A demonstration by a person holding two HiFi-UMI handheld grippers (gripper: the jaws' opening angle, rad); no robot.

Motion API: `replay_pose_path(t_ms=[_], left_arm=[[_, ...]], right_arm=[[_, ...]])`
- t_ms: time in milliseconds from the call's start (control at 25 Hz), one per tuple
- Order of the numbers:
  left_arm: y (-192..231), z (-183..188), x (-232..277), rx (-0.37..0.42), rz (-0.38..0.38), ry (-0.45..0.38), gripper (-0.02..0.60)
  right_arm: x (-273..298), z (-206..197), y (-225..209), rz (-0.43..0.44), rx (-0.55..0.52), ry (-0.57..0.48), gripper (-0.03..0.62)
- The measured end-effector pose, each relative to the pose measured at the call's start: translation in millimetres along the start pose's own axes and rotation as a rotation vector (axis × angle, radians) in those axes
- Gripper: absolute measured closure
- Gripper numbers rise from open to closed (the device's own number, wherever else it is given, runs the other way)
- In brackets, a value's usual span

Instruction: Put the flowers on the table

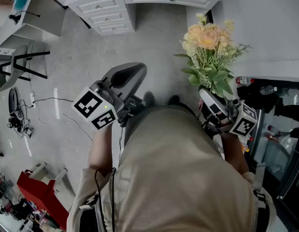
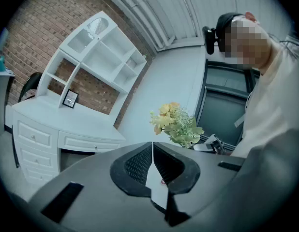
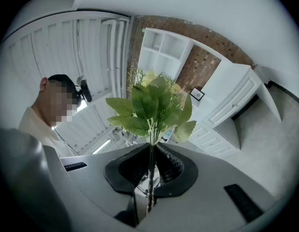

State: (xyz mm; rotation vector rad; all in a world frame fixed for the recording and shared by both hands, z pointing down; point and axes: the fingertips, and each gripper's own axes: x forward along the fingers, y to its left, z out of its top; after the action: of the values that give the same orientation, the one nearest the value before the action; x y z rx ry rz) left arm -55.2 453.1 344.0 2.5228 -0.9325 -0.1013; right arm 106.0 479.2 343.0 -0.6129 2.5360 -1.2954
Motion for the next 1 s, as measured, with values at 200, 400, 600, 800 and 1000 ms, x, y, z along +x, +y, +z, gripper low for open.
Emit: replay_pose_path(t_ms=[200,400,600,800,1000], left_arm=[[-2,-1,-2,0.003,0.019,-0.006,0.565],[-3,-1,-5,0.005,0.04,-0.008,0.565],[0,1,-8,0.01,0.047,-0.018,0.565],[2,1,-12,0.021,0.044,-0.023,0.565],[10,-2,-15,0.033,0.058,-0.013,0.568]], right_arm=[[-1,0,0,0.012,0.0,0.016,0.547],[2,1,1,0.03,-0.005,0.04,0.546],[6,3,2,0.03,-0.022,0.044,0.546],[11,3,1,-0.006,-0.086,0.038,0.546],[23,5,-1,-0.018,-0.139,0.015,0.546]])
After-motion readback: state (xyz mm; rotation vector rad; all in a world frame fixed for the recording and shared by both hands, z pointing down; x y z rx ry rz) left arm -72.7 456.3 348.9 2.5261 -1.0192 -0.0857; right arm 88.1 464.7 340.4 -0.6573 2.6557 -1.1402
